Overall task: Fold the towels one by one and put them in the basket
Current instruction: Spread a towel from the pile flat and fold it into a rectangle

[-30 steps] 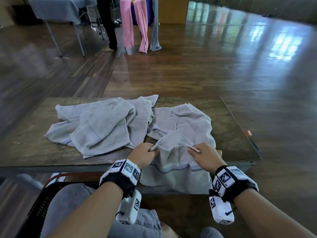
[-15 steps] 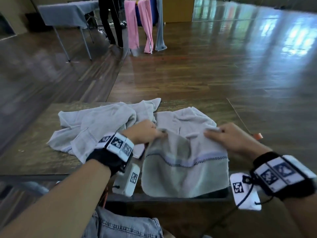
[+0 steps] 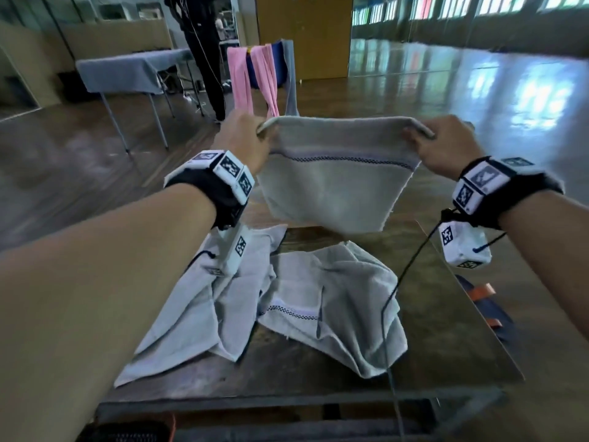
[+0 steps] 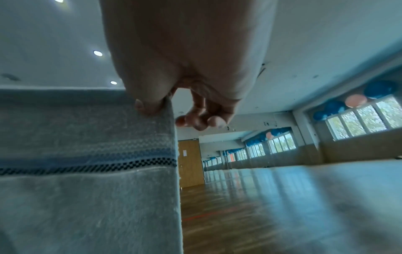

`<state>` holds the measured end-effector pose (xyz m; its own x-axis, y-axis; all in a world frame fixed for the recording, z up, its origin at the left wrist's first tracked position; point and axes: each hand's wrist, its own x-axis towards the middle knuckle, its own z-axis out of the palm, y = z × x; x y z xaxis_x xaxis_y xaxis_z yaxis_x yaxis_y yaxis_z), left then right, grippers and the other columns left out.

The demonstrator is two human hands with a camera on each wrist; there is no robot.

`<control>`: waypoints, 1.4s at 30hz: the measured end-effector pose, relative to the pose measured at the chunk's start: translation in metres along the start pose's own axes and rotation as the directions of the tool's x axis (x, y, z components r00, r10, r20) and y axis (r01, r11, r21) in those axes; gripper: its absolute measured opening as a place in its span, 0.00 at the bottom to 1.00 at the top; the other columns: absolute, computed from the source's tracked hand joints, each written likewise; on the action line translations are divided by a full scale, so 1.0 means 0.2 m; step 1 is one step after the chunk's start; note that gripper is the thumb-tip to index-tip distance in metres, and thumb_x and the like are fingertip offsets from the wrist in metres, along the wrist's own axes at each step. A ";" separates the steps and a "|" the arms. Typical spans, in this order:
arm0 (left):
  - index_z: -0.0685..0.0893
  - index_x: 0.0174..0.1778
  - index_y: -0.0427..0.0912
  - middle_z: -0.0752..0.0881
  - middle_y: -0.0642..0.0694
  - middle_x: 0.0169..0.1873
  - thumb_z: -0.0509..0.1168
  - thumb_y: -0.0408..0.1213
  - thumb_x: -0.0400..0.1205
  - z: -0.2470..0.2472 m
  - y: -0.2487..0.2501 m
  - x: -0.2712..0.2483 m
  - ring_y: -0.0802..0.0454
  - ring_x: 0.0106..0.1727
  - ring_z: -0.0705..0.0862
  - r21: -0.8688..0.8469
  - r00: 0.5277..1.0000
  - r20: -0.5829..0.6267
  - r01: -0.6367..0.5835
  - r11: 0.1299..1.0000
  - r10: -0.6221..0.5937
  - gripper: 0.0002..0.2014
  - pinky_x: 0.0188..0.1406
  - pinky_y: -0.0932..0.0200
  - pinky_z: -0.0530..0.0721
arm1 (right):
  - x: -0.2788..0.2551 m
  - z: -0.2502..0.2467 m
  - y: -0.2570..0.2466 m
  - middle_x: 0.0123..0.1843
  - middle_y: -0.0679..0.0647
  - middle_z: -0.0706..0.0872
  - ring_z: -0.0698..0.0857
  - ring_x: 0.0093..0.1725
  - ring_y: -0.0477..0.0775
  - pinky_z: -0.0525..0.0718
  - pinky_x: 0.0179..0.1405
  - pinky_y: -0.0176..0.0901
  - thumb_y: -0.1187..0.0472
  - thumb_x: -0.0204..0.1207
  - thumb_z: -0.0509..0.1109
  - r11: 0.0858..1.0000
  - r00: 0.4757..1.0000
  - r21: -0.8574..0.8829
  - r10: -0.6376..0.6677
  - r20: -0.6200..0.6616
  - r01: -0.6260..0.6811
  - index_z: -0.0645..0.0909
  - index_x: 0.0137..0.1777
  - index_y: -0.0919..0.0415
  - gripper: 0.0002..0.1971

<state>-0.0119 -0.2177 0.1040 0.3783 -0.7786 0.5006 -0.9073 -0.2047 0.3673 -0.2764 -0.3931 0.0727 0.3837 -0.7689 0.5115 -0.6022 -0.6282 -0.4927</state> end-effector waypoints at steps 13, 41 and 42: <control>0.91 0.54 0.36 0.85 0.40 0.39 0.64 0.38 0.85 0.18 -0.09 -0.05 0.48 0.37 0.80 -0.359 0.986 0.029 0.163 0.919 -0.164 0.12 0.34 0.62 0.76 | -0.07 0.08 0.12 0.71 0.56 0.84 0.78 0.76 0.51 0.75 0.75 0.44 0.74 0.82 0.63 0.967 1.000 0.253 -0.023 0.004 0.022 0.86 0.70 0.59 0.21; 0.91 0.59 0.45 0.88 0.43 0.40 0.64 0.19 0.79 0.01 -0.27 -0.67 0.46 0.36 0.81 -0.103 0.902 0.426 0.126 0.987 -0.071 0.21 0.37 0.53 0.80 | -0.82 0.01 0.01 0.41 0.53 0.94 0.92 0.44 0.51 0.90 0.47 0.47 0.67 0.79 0.70 0.979 0.994 0.176 0.099 0.051 -0.107 0.93 0.53 0.54 0.12; 0.90 0.60 0.44 0.87 0.44 0.39 0.62 0.19 0.79 -0.02 -0.26 -0.70 0.47 0.35 0.81 -0.103 0.898 0.434 0.124 0.987 -0.068 0.21 0.36 0.55 0.81 | -0.86 0.00 -0.01 0.40 0.54 0.93 0.92 0.44 0.52 0.88 0.45 0.43 0.66 0.79 0.70 0.978 0.994 0.179 0.110 -0.005 -0.107 0.93 0.54 0.54 0.12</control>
<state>-0.0173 -0.0955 0.0172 0.3216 -0.9431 0.0845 -0.8298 -0.2377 0.5049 -0.3406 -0.2586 -0.0150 0.3115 -0.8326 0.4580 -0.5045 -0.5534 -0.6628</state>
